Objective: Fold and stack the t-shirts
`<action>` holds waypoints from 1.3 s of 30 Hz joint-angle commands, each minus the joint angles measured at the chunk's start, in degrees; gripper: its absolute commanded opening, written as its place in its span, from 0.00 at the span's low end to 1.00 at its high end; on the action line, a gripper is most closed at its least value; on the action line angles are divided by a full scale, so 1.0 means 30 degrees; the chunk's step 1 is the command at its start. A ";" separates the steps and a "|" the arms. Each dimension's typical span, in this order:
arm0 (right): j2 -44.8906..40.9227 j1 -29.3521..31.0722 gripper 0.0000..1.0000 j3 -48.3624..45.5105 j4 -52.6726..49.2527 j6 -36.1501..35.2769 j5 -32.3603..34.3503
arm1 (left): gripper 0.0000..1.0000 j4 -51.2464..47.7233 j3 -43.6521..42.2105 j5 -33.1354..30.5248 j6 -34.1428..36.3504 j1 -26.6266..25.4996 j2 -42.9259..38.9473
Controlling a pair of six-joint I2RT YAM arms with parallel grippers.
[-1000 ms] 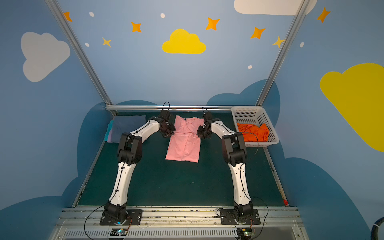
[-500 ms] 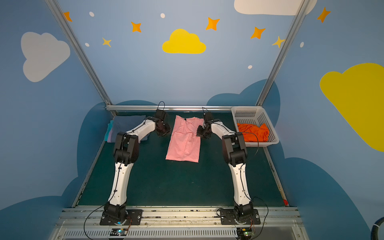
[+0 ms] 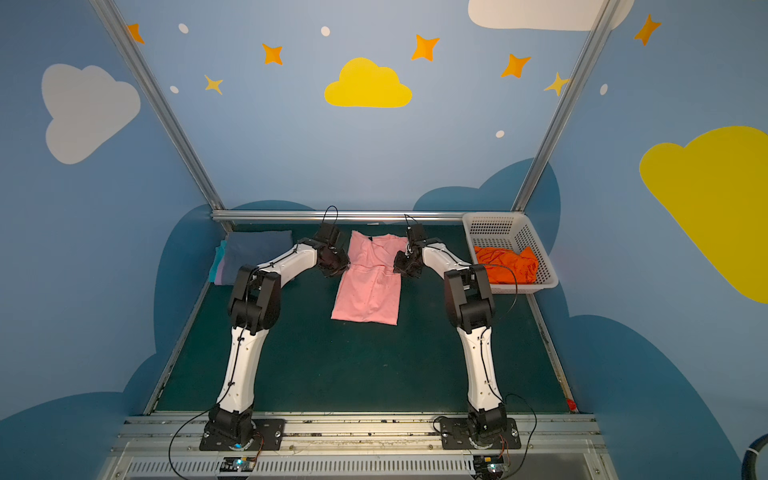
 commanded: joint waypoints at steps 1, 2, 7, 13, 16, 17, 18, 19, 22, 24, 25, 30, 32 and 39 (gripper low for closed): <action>0.0467 -0.0097 0.28 -0.0556 -0.0881 -0.0223 0.0459 | 0.17 0.0199 -0.0385 -0.0352 -0.0041 0.0051 -0.1127; 0.0467 -0.0080 0.27 -0.0527 -0.0924 -0.0219 0.0459 | 0.17 0.0139 -0.0400 -0.0518 -0.0023 0.0044 -0.1263; 0.0475 -0.0079 0.27 -0.0497 -0.0975 -0.0210 0.0459 | 0.17 0.0441 -0.0848 -0.1067 -0.0076 -0.0027 -0.1992; 0.0612 -0.0081 0.27 -0.0439 -0.1021 -0.0181 0.0415 | 0.32 0.0887 -0.0669 -0.0500 -0.0060 -0.0299 -0.1613; 0.0727 -0.0079 0.27 -0.0380 -0.1063 -0.0211 0.0371 | 0.36 0.0922 -0.0398 -0.0403 -0.0020 -0.0440 -0.1193; 0.0759 -0.0081 0.27 -0.0351 -0.1069 -0.0210 0.0371 | 0.36 0.0755 -0.0194 -0.0456 -0.0020 -0.0451 -0.0961; 0.0782 -0.0080 0.27 -0.0351 -0.1070 -0.0214 0.0371 | 0.36 0.0701 -0.0086 -0.0460 -0.0005 -0.0476 -0.0761; 0.0817 -0.0079 0.27 -0.0322 -0.1092 -0.0210 0.0342 | 0.36 0.0613 0.0057 -0.0464 -0.0018 -0.0479 -0.0567; 0.0876 -0.0085 0.27 -0.0322 -0.1114 -0.0238 0.0340 | 0.35 0.0674 0.0222 -0.0358 -0.0127 -0.0482 -0.0078; 0.0921 -0.0078 0.27 -0.0351 -0.1092 -0.0240 0.0331 | 0.32 0.0859 0.0202 -0.0128 -0.0166 -0.0509 0.0087; 0.0958 -0.0079 0.27 -0.0364 -0.1090 -0.0269 0.0369 | 0.29 0.0869 0.0231 -0.0093 -0.0135 -0.0517 0.0182; 0.1024 -0.0096 0.27 -0.0439 -0.1109 -0.0258 0.0401 | 0.16 0.0500 0.0609 -0.0200 -0.0137 -0.0593 0.0677; 0.0998 -0.0123 0.27 -0.0439 -0.1123 -0.0240 0.0428 | 0.06 0.0242 0.0807 -0.0447 -0.0051 -0.0573 0.0739; 0.0965 -0.0115 0.24 -0.0526 -0.1140 -0.0240 0.0547 | 0.04 -0.0592 0.1623 -0.1182 0.0296 -0.0310 0.0039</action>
